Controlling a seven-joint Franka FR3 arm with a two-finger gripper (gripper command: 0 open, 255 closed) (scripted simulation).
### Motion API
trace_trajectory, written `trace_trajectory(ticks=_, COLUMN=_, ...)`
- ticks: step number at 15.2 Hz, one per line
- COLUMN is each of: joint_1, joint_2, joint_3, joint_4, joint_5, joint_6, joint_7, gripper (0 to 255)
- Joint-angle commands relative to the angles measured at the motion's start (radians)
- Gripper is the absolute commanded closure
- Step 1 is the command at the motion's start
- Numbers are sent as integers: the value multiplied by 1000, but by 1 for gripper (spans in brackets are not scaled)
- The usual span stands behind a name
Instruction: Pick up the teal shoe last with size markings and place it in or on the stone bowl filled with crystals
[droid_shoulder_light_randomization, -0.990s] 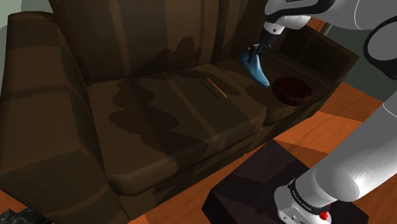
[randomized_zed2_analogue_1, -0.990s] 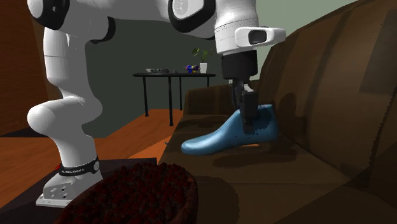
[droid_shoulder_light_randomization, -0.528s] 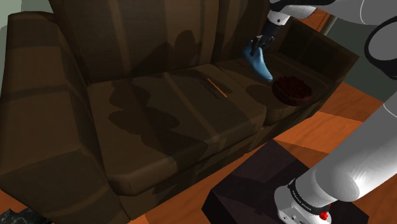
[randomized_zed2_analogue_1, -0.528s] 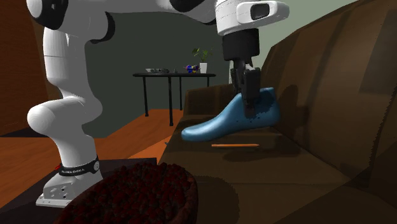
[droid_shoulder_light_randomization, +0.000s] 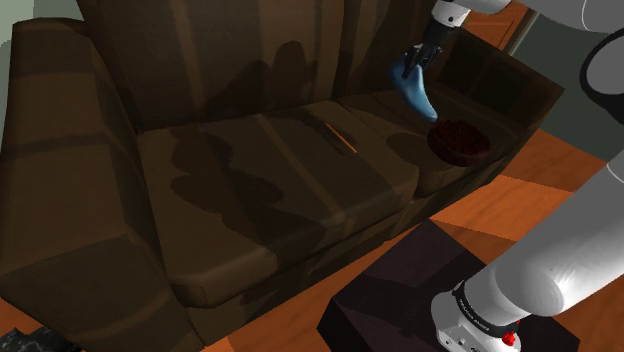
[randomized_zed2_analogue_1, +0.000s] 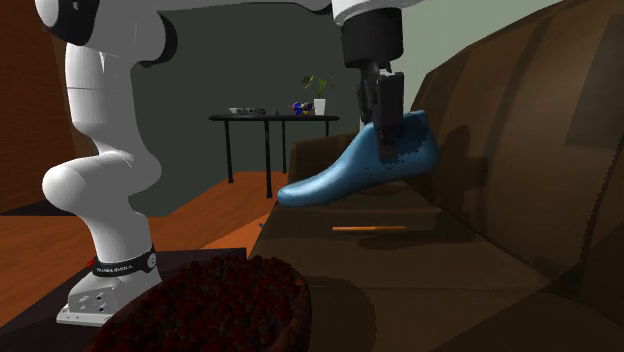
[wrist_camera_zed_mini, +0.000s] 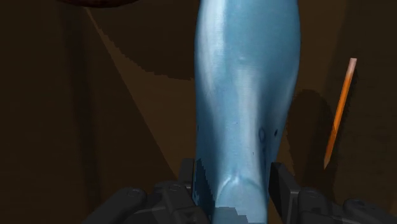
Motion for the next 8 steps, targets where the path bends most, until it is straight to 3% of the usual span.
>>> trace_trajectory(ticks=1, joint_1=-16, joint_2=-29, joint_3=-15, joint_4=-26, joint_5=-6, joint_6=-4, joint_7=-30, gripper=255)
trace_trajectory(ticks=8, joint_1=-82, joint_2=-124, joint_3=-84, joint_4=-109, joint_5=-32, joint_6=-26, joint_7=-160, gripper=255)
